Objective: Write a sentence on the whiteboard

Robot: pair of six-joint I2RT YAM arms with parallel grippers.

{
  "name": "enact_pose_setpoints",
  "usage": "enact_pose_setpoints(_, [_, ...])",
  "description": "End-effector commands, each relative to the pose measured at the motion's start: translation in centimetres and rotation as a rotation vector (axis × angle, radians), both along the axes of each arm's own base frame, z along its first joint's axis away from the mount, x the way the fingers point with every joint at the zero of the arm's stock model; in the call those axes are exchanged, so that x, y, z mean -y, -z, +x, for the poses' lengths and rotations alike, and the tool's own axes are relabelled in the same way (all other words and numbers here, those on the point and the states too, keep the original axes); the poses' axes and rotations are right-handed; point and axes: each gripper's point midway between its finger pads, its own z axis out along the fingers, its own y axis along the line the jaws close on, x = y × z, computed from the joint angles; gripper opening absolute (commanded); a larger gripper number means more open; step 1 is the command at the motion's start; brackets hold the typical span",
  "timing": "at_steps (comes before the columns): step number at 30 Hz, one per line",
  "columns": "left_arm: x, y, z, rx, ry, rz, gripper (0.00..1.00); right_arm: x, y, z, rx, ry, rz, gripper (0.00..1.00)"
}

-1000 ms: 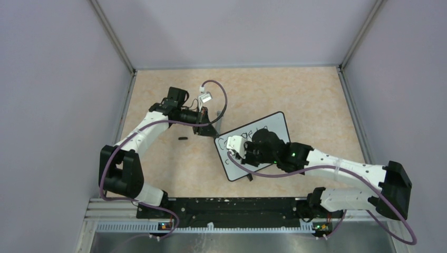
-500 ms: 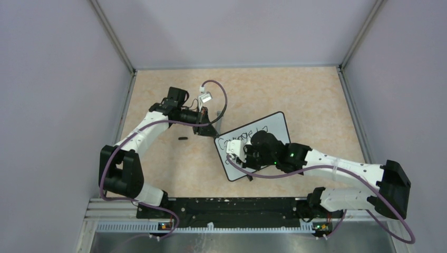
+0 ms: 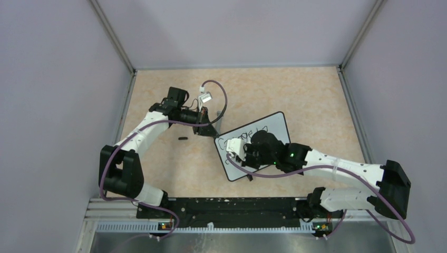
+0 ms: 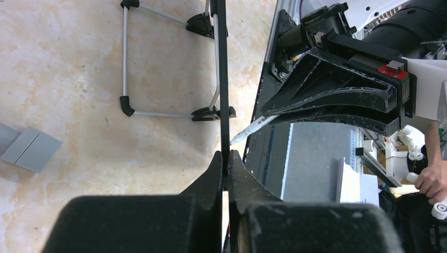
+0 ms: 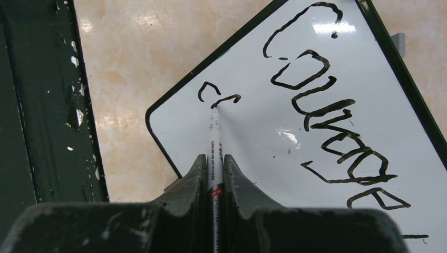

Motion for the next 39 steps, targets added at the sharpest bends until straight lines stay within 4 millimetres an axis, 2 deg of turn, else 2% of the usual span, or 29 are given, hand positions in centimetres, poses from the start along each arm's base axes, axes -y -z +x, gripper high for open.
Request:
enact_pose_setpoints(1, [0.2,0.9,0.3,0.029,0.013,0.016,0.0,-1.2,-2.6,1.6,0.054,0.049,0.076,0.0])
enact_pose_setpoints(8, [0.2,1.0,0.3,0.03,0.012,0.019,0.0,-0.5,-3.3,2.6,0.059,0.089,0.092,0.0])
enact_pose_setpoints(19, [0.2,1.1,0.3,0.029,0.01,0.023,0.0,1.1,-2.4,2.5,0.044,0.112,0.057,0.0])
enact_pose_setpoints(35, [0.2,1.2,0.4,0.027,0.009,0.026,0.0,0.8,0.9,0.0,-0.043,-0.015,-0.035,0.0])
enact_pose_setpoints(39, [0.2,1.2,0.4,0.029,0.009,0.026,0.0,0.8,0.1,-0.3,-0.041,-0.027,-0.021,0.0])
